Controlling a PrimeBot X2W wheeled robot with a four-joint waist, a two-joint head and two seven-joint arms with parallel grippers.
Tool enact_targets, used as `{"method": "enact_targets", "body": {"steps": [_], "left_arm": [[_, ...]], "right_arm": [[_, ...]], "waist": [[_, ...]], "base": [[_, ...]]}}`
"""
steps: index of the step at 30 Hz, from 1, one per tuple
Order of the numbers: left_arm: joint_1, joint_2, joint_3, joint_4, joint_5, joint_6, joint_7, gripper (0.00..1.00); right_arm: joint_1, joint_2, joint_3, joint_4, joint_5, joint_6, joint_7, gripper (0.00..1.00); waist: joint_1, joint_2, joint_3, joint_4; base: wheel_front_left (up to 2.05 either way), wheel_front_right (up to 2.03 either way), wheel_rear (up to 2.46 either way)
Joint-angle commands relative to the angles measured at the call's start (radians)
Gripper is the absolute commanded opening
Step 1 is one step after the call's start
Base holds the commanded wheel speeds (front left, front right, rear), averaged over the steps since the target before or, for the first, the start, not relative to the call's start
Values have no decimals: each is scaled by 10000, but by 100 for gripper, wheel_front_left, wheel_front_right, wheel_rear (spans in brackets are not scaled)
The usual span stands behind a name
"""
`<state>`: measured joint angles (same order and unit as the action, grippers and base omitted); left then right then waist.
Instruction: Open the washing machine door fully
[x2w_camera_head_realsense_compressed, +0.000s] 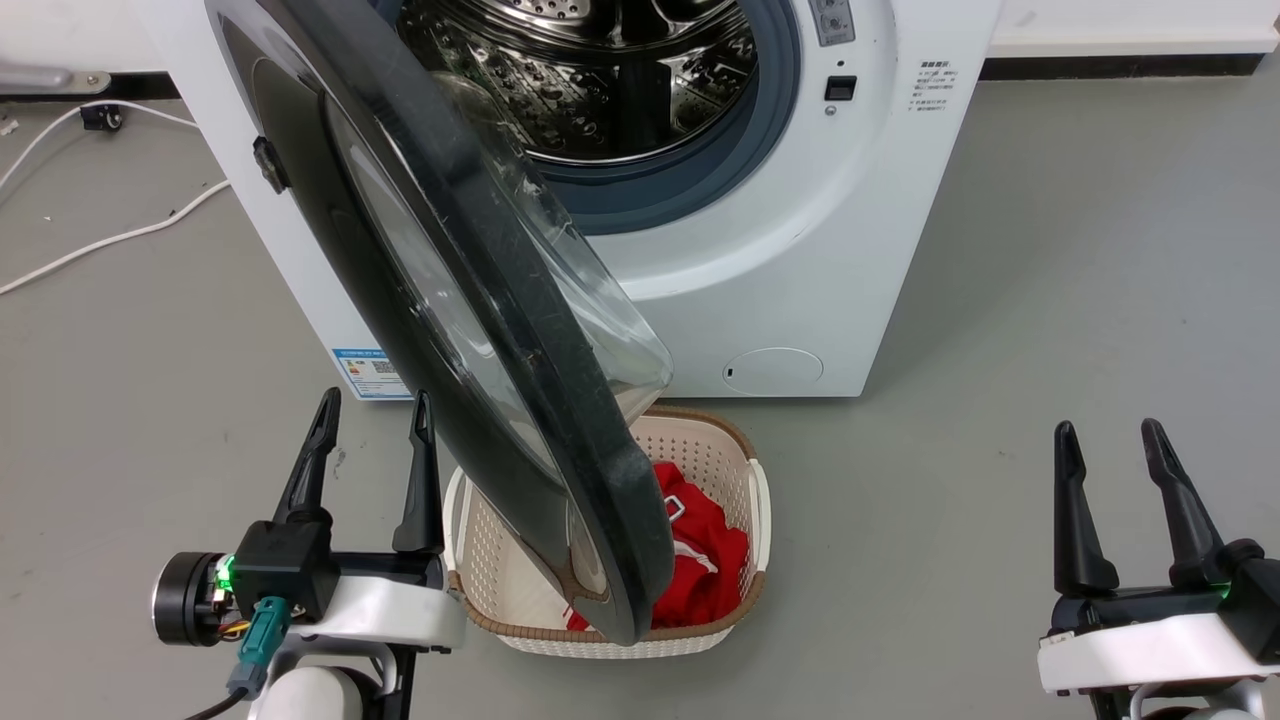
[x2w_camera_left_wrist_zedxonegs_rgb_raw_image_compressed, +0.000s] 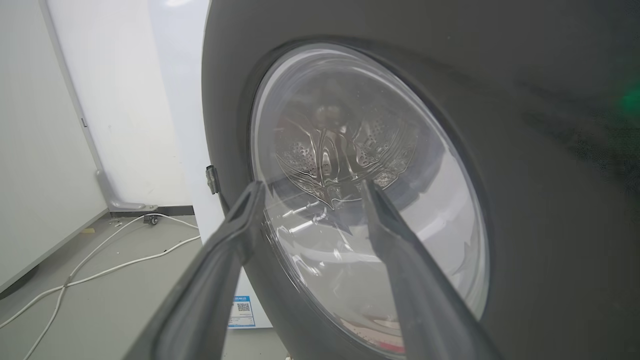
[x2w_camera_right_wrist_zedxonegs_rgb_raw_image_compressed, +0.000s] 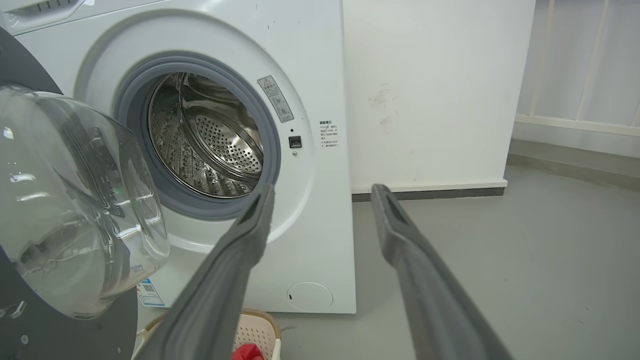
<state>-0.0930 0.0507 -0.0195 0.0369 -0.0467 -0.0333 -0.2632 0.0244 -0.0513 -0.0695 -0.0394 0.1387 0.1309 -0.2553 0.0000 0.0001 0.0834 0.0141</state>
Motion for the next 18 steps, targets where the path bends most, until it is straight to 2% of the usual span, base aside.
{"method": "enact_targets", "body": {"steps": [1, 3, 4, 5, 6, 12, 18], "left_arm": [[-102, -5, 16, -1, 82, -5, -25, 100], [-105, -5, 14, 8, 79, -9, -23, 100], [-110, -6, 13, 14, 90, -14, -25, 97], [-106, -6, 9, 35, 113, -34, -23, 40], [-103, -5, 8, 50, 100, -49, -25, 0], [-182, -5, 87, -389, 41, -37, -25, 0], [-494, -6, 337, -2320, 9, 211, -25, 0]], "right_arm": [[-145, 20, 20, 56, 7, -3, -59, 100], [-169, 20, 16, 80, 4, -3, -67, 100], [-186, 21, 23, 103, 24, -3, -67, 100], [-191, 21, 28, 124, 57, -3, -75, 100], [-198, 21, 29, 140, 66, -3, -78, 100], [-231, 21, 87, 233, 118, -3, -90, 100], [-241, 20, 54, 266, 196, -3, -100, 100]], "waist": [[0, -1, 4, -1], [0, -1, 3, 2], [0, -1, 1, 5], [0, -1, -5, 7], [0, -1, -8, 8], [0, -1, -14, 4], [0, -1, 19, 28]], "base": [[0, 0, 0], [0, 0, 0], [0, 0, 0], [0, 0, 0], [0, 0, 0], [0, 0, 0], [0, 0, 0]]}}
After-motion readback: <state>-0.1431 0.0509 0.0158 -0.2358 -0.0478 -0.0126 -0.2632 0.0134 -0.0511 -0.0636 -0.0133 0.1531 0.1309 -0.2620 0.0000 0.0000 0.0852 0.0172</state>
